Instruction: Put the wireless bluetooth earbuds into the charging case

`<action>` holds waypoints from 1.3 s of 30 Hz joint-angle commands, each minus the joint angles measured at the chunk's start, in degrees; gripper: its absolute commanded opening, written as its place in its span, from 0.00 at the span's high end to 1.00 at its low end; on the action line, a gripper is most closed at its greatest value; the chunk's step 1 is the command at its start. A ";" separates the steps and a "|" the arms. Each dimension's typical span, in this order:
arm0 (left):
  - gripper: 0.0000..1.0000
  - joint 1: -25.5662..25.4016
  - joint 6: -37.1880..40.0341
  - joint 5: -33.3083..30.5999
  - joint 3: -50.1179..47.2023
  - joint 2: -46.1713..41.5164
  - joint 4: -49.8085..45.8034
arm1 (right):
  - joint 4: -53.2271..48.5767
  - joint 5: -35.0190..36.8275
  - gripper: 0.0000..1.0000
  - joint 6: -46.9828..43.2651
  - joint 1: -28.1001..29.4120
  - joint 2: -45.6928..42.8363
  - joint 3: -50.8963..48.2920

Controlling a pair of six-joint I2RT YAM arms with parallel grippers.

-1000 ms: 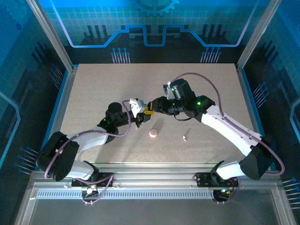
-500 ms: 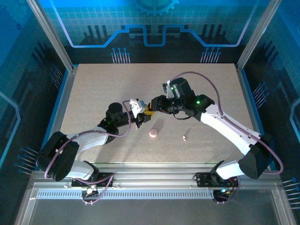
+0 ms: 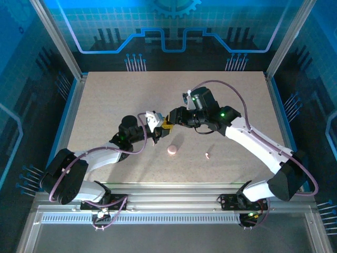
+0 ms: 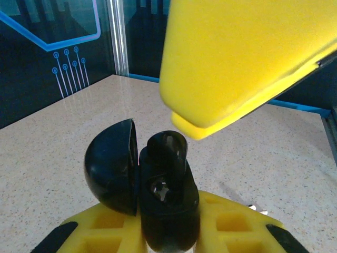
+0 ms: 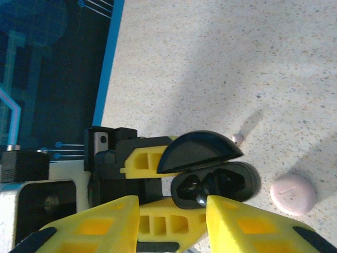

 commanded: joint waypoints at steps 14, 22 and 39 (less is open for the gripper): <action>0.79 -1.18 5.97 -2.44 -0.70 -2.47 -0.42 | -3.59 0.39 0.63 1.83 -0.21 -1.39 1.76; 0.79 -1.66 6.17 -2.61 -0.88 -3.52 -1.78 | -2.89 -0.41 0.64 1.68 -0.29 -0.06 2.23; 0.79 -1.83 6.32 -2.74 -0.71 -4.14 -2.69 | -0.87 -2.54 0.67 1.26 -0.30 2.36 3.73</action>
